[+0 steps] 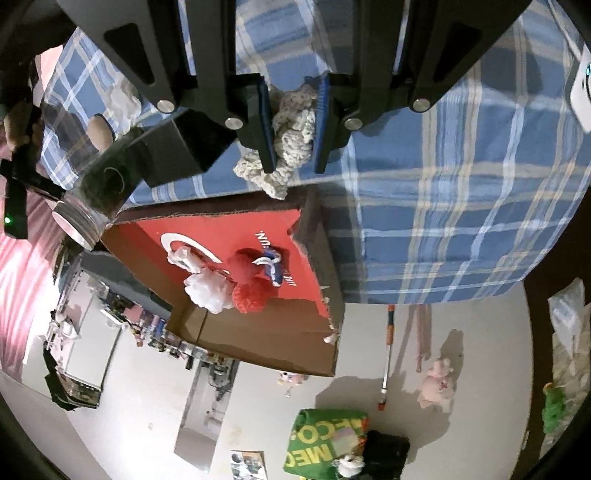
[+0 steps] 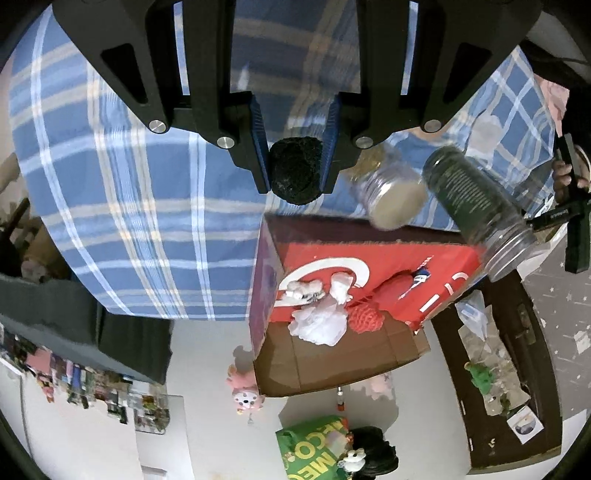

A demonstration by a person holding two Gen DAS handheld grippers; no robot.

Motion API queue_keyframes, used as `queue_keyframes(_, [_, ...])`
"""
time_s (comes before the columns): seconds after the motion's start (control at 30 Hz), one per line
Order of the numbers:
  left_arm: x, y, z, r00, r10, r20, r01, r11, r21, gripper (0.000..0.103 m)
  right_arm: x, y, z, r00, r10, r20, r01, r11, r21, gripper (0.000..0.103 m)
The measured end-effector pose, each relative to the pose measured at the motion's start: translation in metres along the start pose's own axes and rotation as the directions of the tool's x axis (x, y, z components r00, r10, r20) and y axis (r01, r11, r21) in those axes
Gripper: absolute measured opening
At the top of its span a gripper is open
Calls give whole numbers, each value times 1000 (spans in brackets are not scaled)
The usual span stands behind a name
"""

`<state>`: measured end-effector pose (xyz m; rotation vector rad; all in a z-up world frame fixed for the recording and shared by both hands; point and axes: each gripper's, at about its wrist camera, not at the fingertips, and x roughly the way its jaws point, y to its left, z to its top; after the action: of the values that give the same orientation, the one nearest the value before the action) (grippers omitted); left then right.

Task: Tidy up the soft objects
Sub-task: 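Carry the scrunchie and pom-pom up and over into the box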

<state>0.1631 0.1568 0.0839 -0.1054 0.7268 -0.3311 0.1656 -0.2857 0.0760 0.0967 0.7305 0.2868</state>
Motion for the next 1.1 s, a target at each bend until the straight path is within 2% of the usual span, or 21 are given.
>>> queue_keyframes(0.33, [10,1,19,997,-74,10,74,996,45,21,13,-6,19,994,112,12,-112,994,8,26])
queue_keyframes(0.5, [13,-5,29,993,-114,9,113,992,59,21,16,-7,32,982,188,14,-188,982,22,26])
queue_keyframes(0.7, [16,-18,46,989,-144,20,141,986,92,21,25,2,51,972,234,-4,-234,972,-4,26])
queue_keyframes(0.87, [37,-33,65,989,-147,-24,149,984,98,21,44,20,72,975,216,-48,-218,974,-55,26])
queue_keyframes(1.1, [79,-44,87,984,-115,-137,123,991,54,21,89,40,96,978,95,-185,-119,985,-126,26])
